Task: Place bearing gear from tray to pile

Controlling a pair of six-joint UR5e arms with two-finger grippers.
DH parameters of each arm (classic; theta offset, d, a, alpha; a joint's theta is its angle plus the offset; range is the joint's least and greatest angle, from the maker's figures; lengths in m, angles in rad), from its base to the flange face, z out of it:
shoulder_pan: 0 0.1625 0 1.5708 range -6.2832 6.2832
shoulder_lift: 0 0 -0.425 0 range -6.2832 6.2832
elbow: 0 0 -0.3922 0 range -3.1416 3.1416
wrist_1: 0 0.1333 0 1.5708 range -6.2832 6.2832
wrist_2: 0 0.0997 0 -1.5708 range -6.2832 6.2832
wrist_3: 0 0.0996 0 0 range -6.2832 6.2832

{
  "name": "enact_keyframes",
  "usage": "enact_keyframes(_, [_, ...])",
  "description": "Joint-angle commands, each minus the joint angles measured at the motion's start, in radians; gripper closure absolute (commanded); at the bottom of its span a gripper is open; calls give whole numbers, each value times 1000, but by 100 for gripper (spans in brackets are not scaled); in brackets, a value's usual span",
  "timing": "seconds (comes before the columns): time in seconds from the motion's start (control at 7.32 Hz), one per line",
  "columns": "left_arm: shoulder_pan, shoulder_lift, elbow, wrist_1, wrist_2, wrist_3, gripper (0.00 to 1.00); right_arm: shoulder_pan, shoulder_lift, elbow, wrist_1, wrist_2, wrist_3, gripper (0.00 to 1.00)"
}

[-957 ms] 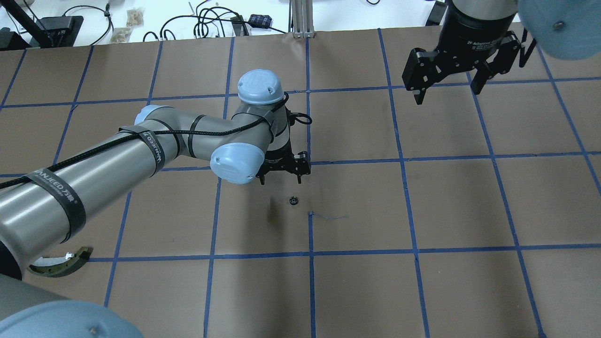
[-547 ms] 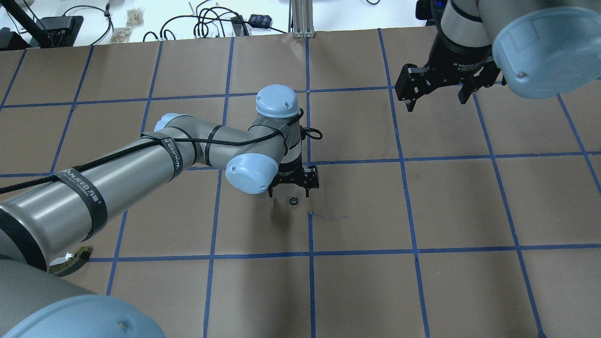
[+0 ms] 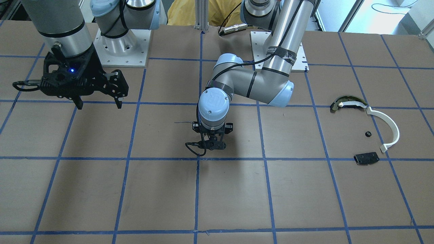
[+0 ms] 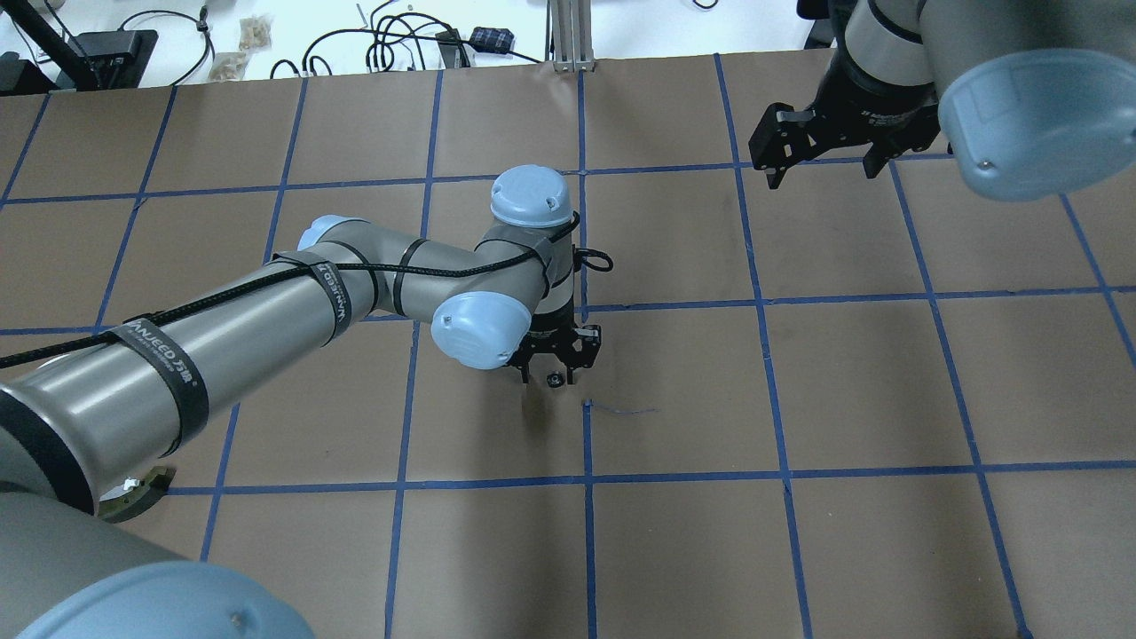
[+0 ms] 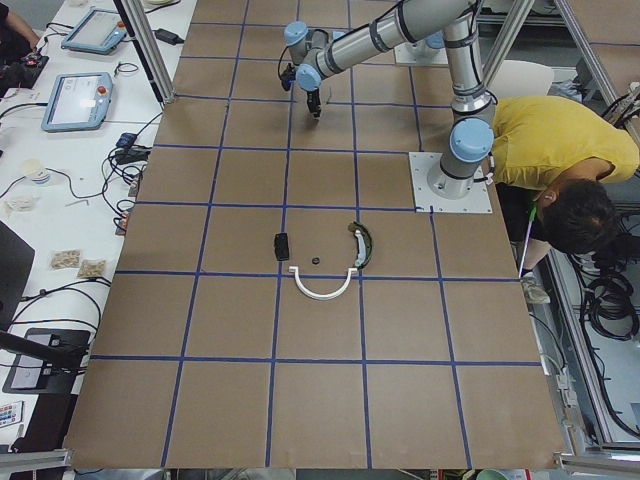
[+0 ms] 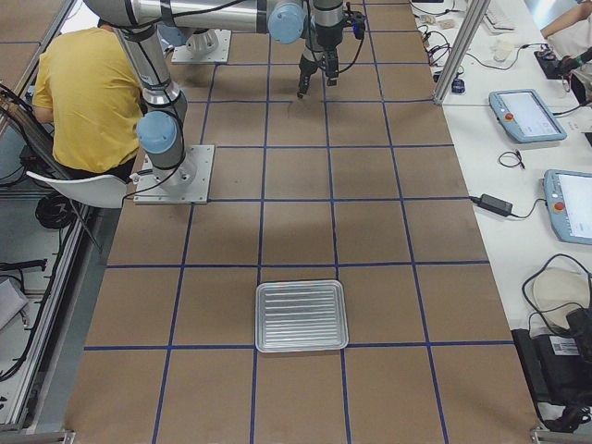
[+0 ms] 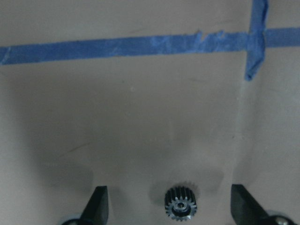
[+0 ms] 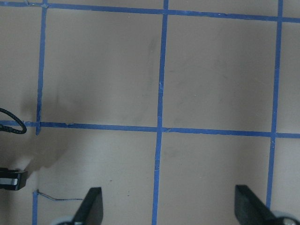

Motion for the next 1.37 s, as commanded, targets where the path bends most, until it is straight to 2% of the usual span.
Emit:
enact_keyframes(0.0, [1,4,-1,-20,-6,-11,100,-23,-2,2,2,1,-6,0])
enact_keyframes(0.55, [31,35,24,-17,12,-17,100,-26,-2,2,21,0,-8,0])
enact_keyframes(0.82, [239,68,77,-84,36,81,100,-29,-2,-1,25,0,-8,0])
enact_keyframes(0.96, [341,84,113,-135,78,217,100,-31,-2,-9,24,0,-6,0])
enact_keyframes(1.09, [443,94,122,-147,157,342,100,-29,-3,-22,65,1,-6,0])
enact_keyframes(1.23, [546,108,115,-151,187,484,100,-34,0,-47,76,0,-6,0])
